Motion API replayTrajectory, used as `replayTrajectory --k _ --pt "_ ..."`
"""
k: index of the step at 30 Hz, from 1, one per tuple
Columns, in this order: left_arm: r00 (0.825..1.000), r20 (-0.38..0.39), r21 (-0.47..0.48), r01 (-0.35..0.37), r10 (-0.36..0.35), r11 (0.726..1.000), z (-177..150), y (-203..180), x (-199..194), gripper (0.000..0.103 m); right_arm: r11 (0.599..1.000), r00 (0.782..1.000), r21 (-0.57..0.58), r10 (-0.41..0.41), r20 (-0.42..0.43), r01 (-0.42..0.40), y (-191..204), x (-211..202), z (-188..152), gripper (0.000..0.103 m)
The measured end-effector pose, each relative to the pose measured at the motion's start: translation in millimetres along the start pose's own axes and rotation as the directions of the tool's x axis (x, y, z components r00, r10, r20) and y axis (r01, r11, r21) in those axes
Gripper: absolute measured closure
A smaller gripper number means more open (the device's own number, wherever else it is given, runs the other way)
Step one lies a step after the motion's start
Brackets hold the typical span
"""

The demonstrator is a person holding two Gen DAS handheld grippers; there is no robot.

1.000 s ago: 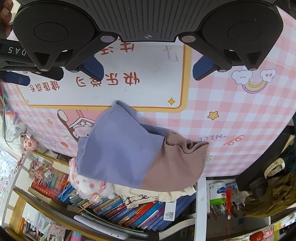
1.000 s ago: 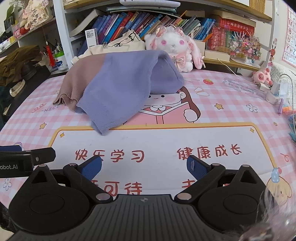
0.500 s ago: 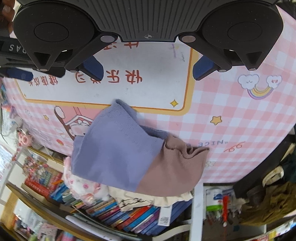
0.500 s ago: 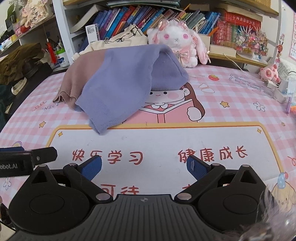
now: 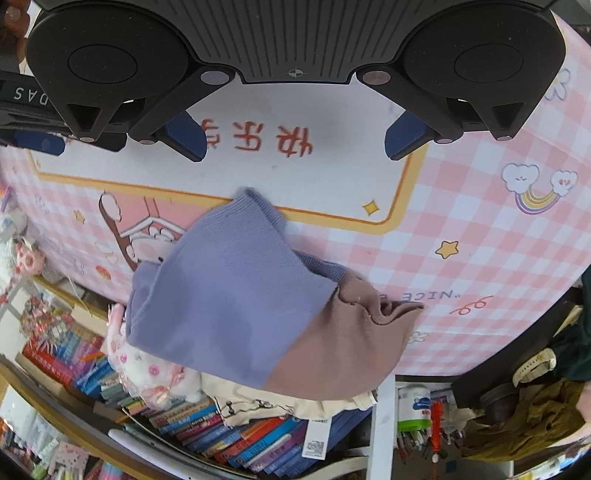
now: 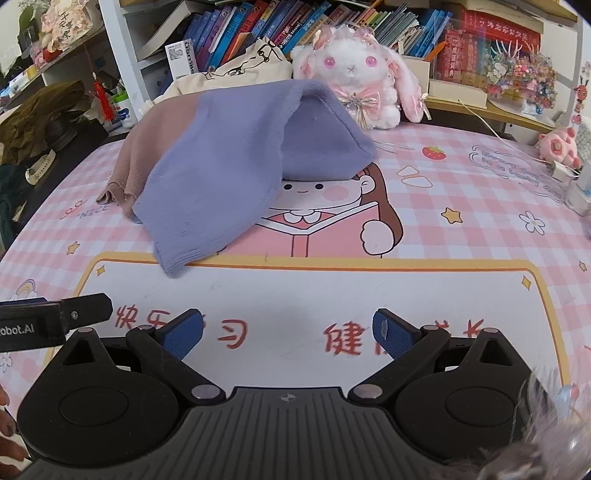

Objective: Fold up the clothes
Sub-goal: 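Grasp the lavender sweater edge with the left gripper while the right gripper grasps nearby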

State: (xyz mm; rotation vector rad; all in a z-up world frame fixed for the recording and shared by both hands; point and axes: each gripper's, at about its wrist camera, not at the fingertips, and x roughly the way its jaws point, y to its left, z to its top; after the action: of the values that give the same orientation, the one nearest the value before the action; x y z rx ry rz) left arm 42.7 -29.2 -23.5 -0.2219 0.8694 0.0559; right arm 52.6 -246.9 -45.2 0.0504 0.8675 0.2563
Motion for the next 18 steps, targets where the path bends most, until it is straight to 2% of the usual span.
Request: replayTrajectory --k 4,8,12,14,18 --pt "0.998 -0.007 -0.047 0.057 -0.057 0.997 -1.9 -13.3 7.2 0.0 0.999 0.999 0.019 0.038 -0.005 -0.038 -21.6 4.4 5.0 0.004" --pt "0.999 -0.038 0.079 -0.03 0.033 0.996 -2.8 -46.4 20.9 0.0 0.995 0.998 0.078 0.061 -0.029 -0.059 -46.8 12.6 7.4 0.004" --pt "0.994 0.007 0.203 -0.105 0.106 0.973 1.5 -76.5 28.3 0.0 0.986 0.994 0.141 0.099 -0.035 -0.094 -71.5 20.9 16.0 0.004" --pt "0.991 0.02 0.234 -0.135 0.133 0.963 7.0 -87.3 32.0 0.0 0.98 0.992 0.16 0.122 -0.027 -0.116 -79.8 23.7 21.6 0.004" --pt "0.987 0.056 0.301 -0.161 0.151 0.94 17.3 -107.2 42.1 0.0 0.964 0.985 0.207 0.171 -0.016 -0.164 -97.8 31.0 33.6 0.006"
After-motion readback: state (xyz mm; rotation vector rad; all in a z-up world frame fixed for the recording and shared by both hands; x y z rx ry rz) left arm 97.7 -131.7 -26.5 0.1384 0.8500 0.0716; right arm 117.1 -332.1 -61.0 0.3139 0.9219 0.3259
